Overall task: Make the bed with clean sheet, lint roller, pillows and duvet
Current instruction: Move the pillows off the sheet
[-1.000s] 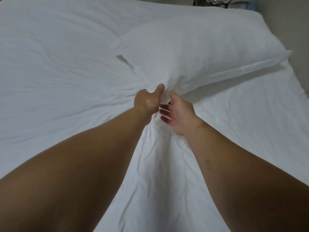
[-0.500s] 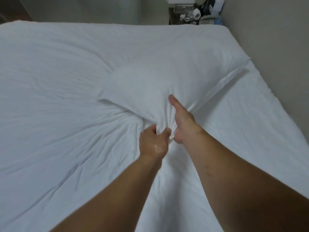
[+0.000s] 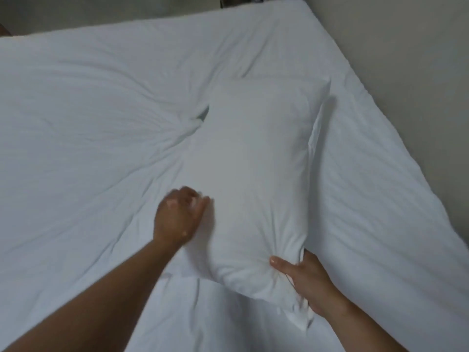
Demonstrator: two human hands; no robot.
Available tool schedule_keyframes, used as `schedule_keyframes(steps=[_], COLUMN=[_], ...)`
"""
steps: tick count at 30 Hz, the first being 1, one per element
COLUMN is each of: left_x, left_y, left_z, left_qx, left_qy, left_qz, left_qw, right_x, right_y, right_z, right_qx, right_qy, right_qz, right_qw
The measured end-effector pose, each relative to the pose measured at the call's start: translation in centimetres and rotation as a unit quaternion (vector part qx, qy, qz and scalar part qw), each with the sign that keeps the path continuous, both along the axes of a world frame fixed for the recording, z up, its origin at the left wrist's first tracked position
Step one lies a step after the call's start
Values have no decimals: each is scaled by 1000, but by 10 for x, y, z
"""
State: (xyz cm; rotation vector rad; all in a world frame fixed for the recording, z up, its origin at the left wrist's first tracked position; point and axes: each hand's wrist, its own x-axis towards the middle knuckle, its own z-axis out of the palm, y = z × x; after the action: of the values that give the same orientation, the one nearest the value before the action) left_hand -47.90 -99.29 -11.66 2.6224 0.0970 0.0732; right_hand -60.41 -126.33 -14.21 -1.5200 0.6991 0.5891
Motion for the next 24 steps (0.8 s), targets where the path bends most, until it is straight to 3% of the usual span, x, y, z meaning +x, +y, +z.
schedule_keyframes(steps=[3,5,7,10,17,20,24], left_x=[11,14,16,12,-38,-104,-188], left_y=[8,12,12,3,-28,-28,-24], left_z=[-24,-34,-42,-42,0,17,19], left_qx=[39,-1,-64,-84,-100,-111,-145], left_qy=[181,278,313,341,230,230,309], left_qz=[23,49,66,72,102,109,118], left_qw=[982,959,945,933,963,961,933], right_x=[-25,-21,-4,29,16,-32,-99], right_y=[-13,-19,-26,-30,-23,-39,-66], right_z=[-13,-20,-23,-24,-10,1,-5], right_qx=[60,82,89,94,-34,-57,-48], right_qy=[48,35,-14,-78,-125,-107,-34], right_qz=[-2,-6,-32,-106,-37,2,76], right_qw=[997,996,995,987,991,993,995])
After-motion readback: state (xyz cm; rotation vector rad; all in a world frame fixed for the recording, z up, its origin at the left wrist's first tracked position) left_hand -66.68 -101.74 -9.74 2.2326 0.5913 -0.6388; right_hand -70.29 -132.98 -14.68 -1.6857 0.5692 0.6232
